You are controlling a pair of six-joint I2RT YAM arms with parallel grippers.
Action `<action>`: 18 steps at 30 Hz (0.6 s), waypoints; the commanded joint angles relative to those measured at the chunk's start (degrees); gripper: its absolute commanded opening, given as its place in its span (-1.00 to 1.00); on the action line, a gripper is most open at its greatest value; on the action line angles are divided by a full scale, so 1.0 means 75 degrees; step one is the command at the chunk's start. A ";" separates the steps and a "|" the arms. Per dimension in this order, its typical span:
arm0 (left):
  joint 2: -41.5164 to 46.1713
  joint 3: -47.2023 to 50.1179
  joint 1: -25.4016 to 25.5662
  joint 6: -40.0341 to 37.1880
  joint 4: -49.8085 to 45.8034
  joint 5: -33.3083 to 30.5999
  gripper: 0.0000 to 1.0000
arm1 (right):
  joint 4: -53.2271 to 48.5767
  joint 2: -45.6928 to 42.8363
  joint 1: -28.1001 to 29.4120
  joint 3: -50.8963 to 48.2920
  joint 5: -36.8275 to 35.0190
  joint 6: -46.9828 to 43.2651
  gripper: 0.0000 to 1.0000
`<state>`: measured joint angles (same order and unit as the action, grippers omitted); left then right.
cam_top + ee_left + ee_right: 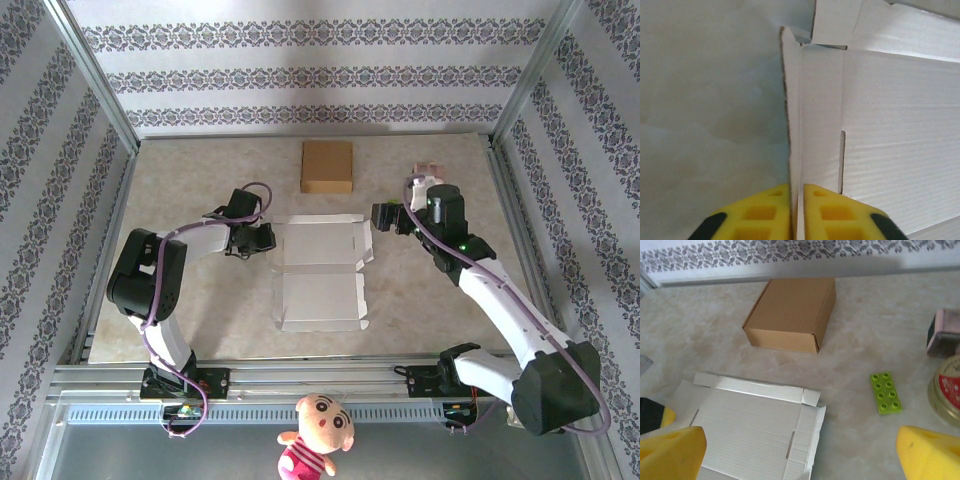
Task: Fold the paper box
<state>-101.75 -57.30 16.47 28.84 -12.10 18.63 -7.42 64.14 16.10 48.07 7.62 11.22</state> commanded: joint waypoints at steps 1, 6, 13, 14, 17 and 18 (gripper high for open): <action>-0.0045 -0.0187 -0.0201 -0.0298 0.0394 0.0415 -0.85 | -0.0236 0.0190 -0.0064 0.0598 0.0484 -0.1495 0.91; 0.0331 0.0025 -0.0274 -0.1045 0.1105 0.0965 -1.00 | -0.0552 0.0269 0.0036 0.0815 0.1327 -0.3606 0.85; 0.1453 0.1156 -0.0269 -0.2094 0.3601 0.1553 -1.00 | -0.0656 0.0371 0.0783 0.0869 0.1188 -0.6593 0.63; 0.1609 0.1410 -0.0270 -0.2144 0.4172 0.1701 -1.00 | -0.0755 0.0488 0.0883 0.0987 0.1192 -0.6864 0.63; 0.1806 0.1827 -0.0267 -0.2440 0.5264 0.2180 -1.00 | -0.0907 0.0896 0.1039 0.1348 0.1240 -0.7293 0.59; 0.1822 0.1924 -0.0263 -0.2555 0.5565 0.2421 -1.00 | -0.0941 0.1056 0.1092 0.1468 0.1283 -0.7398 0.56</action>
<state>-89.06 -44.82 15.14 14.55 15.66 31.07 -12.95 69.89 23.62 55.86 15.62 -36.12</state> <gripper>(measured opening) 0.040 0.791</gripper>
